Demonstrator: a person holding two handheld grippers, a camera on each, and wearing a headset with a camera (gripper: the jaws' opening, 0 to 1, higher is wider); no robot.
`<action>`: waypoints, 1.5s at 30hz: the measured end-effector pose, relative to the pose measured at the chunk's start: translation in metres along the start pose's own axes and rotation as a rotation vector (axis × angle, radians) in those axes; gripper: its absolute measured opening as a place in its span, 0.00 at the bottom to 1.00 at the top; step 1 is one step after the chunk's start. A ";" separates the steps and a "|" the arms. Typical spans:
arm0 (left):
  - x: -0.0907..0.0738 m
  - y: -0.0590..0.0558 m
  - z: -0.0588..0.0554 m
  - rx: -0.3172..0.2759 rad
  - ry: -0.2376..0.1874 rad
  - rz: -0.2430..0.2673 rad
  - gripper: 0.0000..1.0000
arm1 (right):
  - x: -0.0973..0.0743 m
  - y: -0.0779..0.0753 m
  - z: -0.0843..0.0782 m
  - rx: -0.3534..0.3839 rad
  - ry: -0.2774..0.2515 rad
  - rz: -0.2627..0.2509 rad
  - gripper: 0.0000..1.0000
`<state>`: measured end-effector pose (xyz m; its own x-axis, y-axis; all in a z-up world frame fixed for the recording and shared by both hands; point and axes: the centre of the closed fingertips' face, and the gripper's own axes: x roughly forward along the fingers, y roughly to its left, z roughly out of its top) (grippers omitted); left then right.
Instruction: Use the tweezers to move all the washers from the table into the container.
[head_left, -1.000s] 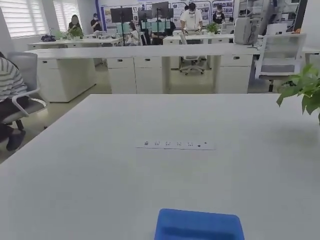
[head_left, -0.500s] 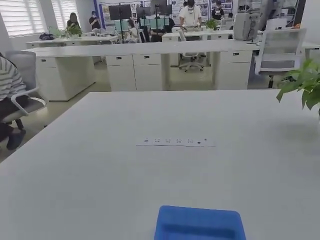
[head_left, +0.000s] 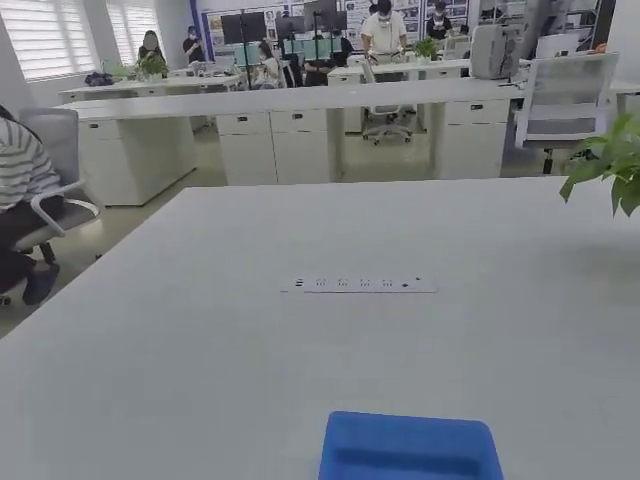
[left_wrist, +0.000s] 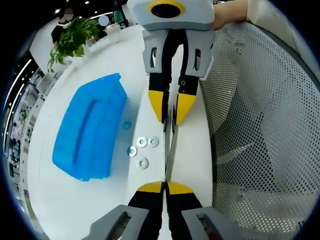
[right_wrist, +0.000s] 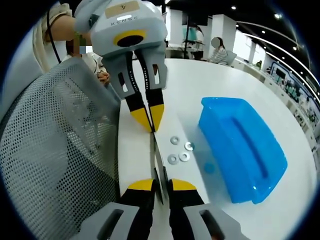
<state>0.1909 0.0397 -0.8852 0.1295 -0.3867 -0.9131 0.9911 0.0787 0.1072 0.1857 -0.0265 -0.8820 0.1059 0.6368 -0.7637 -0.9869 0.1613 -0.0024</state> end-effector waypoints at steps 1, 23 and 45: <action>0.000 0.000 0.000 -0.007 -0.009 -0.003 0.00 | 0.000 0.000 0.000 0.002 -0.003 0.000 0.07; -0.085 -0.002 0.051 -0.072 -0.204 0.033 0.00 | -0.009 0.001 0.031 0.022 -0.153 0.007 0.07; -0.086 0.003 0.082 0.083 -0.146 0.046 0.00 | 0.003 -0.005 0.047 -0.015 -0.187 0.002 0.08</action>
<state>0.1854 -0.0020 -0.7740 0.1717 -0.5142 -0.8403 0.9824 0.0256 0.1851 0.1962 0.0098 -0.8543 0.1235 0.7665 -0.6303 -0.9887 0.1494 -0.0120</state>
